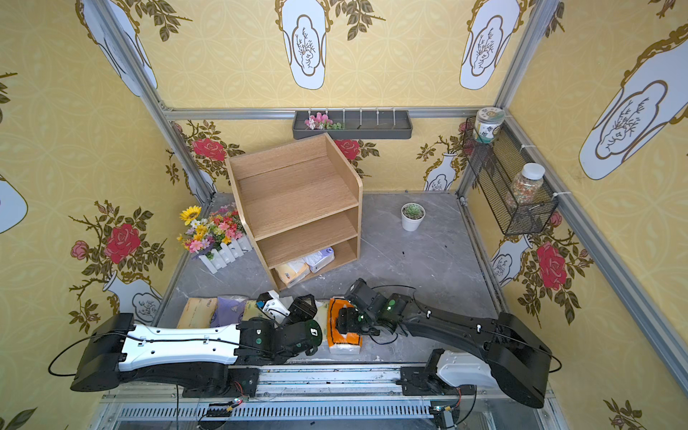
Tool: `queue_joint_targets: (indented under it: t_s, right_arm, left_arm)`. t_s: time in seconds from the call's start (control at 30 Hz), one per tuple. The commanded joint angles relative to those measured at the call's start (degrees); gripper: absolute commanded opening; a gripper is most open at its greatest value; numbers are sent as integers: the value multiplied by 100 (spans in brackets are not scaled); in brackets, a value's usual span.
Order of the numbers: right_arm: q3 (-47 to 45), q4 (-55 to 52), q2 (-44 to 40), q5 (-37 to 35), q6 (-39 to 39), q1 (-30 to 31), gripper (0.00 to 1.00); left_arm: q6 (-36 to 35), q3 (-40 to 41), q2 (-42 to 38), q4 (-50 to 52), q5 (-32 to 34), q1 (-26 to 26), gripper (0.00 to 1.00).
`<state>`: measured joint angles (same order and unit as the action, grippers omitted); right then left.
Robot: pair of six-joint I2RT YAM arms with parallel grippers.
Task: Remove the tissue boxes from the shelf
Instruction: Move the box of tissues to the center of the board, then pick up a box of tissues from the shelf.
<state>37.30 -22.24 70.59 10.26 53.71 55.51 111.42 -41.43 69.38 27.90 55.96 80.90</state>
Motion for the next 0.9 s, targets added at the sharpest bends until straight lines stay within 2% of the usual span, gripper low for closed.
queue_joint_targets:
  t_s: [0.0, 0.1, 0.17, 0.27, 0.4, 0.5, 0.63, 0.73, 0.87]
  right_arm:
    - [131, -10, -49, -433, 12, 43, 83]
    - [348, -811, -275, -1159, -18, -5, 93]
    - [450, -1046, -472, -1337, -166, -123, 96]
    - [472, -950, -795, -1321, -277, -311, 96]
    - [425, -265, -919, -1201, -265, -544, 91]
    - [479, 493, -737, -1149, -76, -676, 86]
    - [442, 1607, -305, -1380, 426, -706, 74]
    - [507, 2123, 177, -1450, 748, -726, 67]
    - [413, 3010, 781, -1366, 1214, -742, 61]
  left_arm:
    - [985, 38, -38, 538, 169, -13, 59]
    - [1448, 38, -106, 1008, 169, -15, 59]
    - [1880, 38, -165, 1457, 148, -13, 60]
    - [2410, 40, -287, 2076, 201, -13, 60]
    - [2494, 199, -632, 2301, 374, -13, 58]
    - [1809, 399, -1076, 1839, 581, -13, 57]
    - [110, 684, -1823, 878, 663, -52, 56]
    - [-893, 816, -2285, 473, 438, -188, 56]
    - [-1463, 822, -2618, 623, 248, -259, 56]
